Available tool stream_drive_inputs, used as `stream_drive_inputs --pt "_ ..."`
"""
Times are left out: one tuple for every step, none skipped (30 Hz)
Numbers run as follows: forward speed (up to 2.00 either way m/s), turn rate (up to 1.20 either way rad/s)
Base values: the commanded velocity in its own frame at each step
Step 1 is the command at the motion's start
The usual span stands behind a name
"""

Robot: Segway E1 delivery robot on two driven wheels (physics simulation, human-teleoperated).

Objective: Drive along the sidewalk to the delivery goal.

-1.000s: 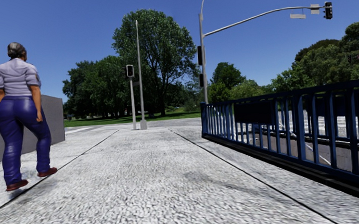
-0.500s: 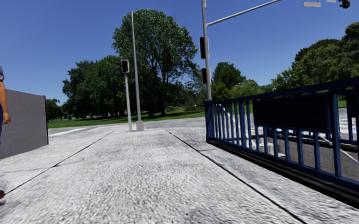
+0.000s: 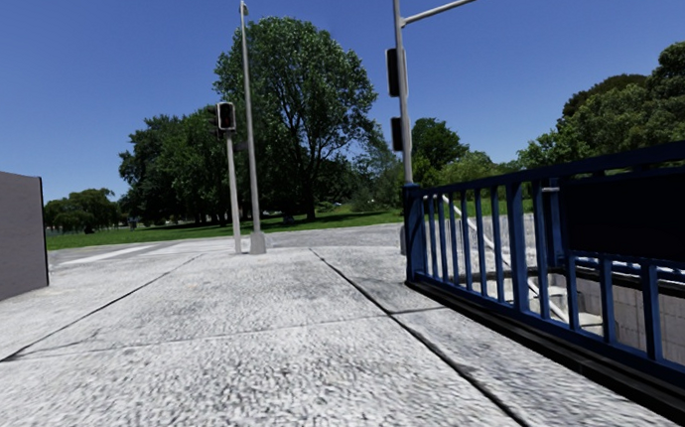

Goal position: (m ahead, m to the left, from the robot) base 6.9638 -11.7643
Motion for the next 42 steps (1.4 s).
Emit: stream_drive_inputs --pt "2.0 0.0" --pt "2.0 0.0" --pt "2.0 0.0" --pt "2.0 0.0" --pt "2.0 0.0" --pt "2.0 0.0" --pt "2.0 0.0" --pt "2.0 0.0" --pt "2.0 0.0" --pt "2.0 0.0" --pt "2.0 0.0" --pt "2.0 0.0" --pt "2.0 0.0" --pt "2.0 0.0" --pt "2.0 0.0" --pt "2.0 0.0" --pt "2.0 0.0" --pt "2.0 0.0" --pt "2.0 0.0" --pt "2.0 0.0" --pt "2.0 0.0" --pt "2.0 0.0" --pt "2.0 0.0" --pt "2.0 0.0" --pt "2.0 0.0" --pt "2.0 0.0" --pt "2.0 0.0" --pt "2.0 0.0" --pt "2.0 0.0" --pt "2.0 0.0" --pt "2.0 0.0" --pt "2.0 0.0" --pt "2.0 0.0" --pt "2.0 0.0" --pt "1.96 0.0" --pt "1.96 0.0" --pt "1.93 0.14" --pt "1.92 0.33" --pt "1.92 0.33" --pt "1.91 0.45" --pt "1.9 0.5" --pt "1.79 0.5"
